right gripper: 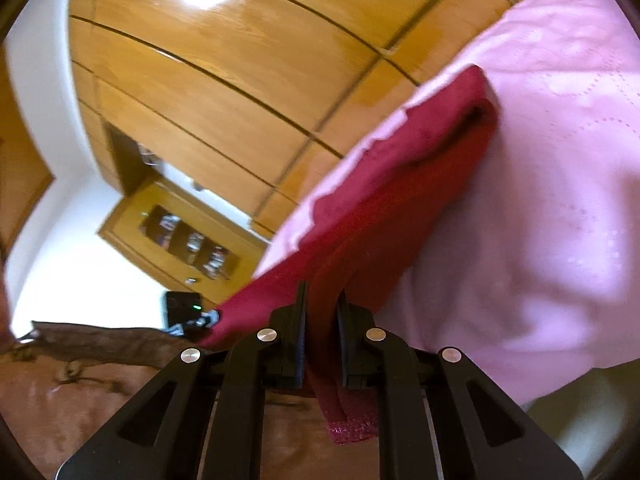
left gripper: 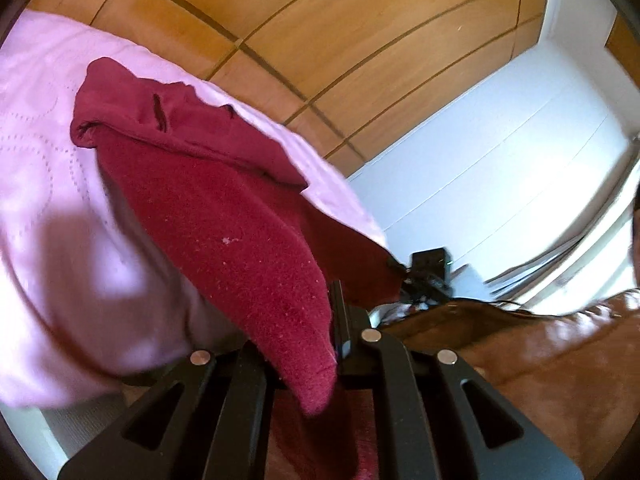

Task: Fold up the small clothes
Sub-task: 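Hold the hem with both grippers and fold it over toward the collar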

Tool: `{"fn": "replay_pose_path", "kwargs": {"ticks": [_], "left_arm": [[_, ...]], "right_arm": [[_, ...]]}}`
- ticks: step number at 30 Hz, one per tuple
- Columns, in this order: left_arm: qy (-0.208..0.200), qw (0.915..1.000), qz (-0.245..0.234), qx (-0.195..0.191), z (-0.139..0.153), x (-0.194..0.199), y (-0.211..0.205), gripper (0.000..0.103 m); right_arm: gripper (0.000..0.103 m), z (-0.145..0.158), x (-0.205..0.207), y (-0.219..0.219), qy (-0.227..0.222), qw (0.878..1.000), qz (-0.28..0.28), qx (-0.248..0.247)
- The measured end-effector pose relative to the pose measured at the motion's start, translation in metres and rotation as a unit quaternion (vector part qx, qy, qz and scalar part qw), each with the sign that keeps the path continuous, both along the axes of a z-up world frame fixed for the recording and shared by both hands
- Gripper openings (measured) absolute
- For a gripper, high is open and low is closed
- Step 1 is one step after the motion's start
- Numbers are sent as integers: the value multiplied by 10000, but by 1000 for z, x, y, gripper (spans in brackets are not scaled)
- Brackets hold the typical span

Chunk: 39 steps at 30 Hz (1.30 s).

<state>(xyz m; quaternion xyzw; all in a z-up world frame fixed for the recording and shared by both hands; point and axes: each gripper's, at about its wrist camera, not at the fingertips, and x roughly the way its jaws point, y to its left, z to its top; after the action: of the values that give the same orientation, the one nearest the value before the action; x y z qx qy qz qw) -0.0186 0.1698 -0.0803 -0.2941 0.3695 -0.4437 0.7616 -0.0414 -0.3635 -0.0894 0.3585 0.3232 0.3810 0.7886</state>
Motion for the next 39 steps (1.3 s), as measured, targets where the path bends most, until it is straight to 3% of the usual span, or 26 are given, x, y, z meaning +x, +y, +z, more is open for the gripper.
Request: {"fn": "replay_pose_path", "kwargs": {"ticks": [4,9,17,18,21,25,30,31,32,35,36,37,39], "left_arm": [[100,9994,108,-304,1,-3,13,6],[427,9969,328,-579,-12,20,23,6],[483,9950,753,-436,-9,90,32,6],[516,9947,800,-378,-9,98,32,7],[562,9937,955,-145,-12,134,32,7],[659,9920,1050,-227,-18,166,32,7],[692,9896,1257,39,-22,211,27,8],[696,9889,1309,74,-24,217,27,10],[714,9875,1398,156,-26,226,25,19],[831,9802,1756,380,-36,245,25,64],[881,9767,1906,446,-41,251,25,72],[936,9728,2060,503,-45,256,27,75],[1115,9655,2308,465,-52,262,33,86]], "right_arm": [[12,14,-2,8,-278,9992,205,216],[12,13,22,16,-211,9979,202,584],[12,20,86,9,-156,9928,-198,1171],[12,20,96,10,-130,9929,-233,1157],[12,22,118,19,29,9981,-423,448],[12,12,143,33,209,9984,-424,318],[12,-2,178,29,443,9956,-751,343],[12,-9,189,24,581,9931,-936,412],[12,-16,198,21,701,9906,-1074,473],[16,-46,220,3,1253,9757,-1723,514],[30,-55,226,-1,1433,9701,-1887,525],[33,-68,230,-5,1641,9630,-2039,641],[34,-81,229,-10,1619,9548,-2180,1211]]}}
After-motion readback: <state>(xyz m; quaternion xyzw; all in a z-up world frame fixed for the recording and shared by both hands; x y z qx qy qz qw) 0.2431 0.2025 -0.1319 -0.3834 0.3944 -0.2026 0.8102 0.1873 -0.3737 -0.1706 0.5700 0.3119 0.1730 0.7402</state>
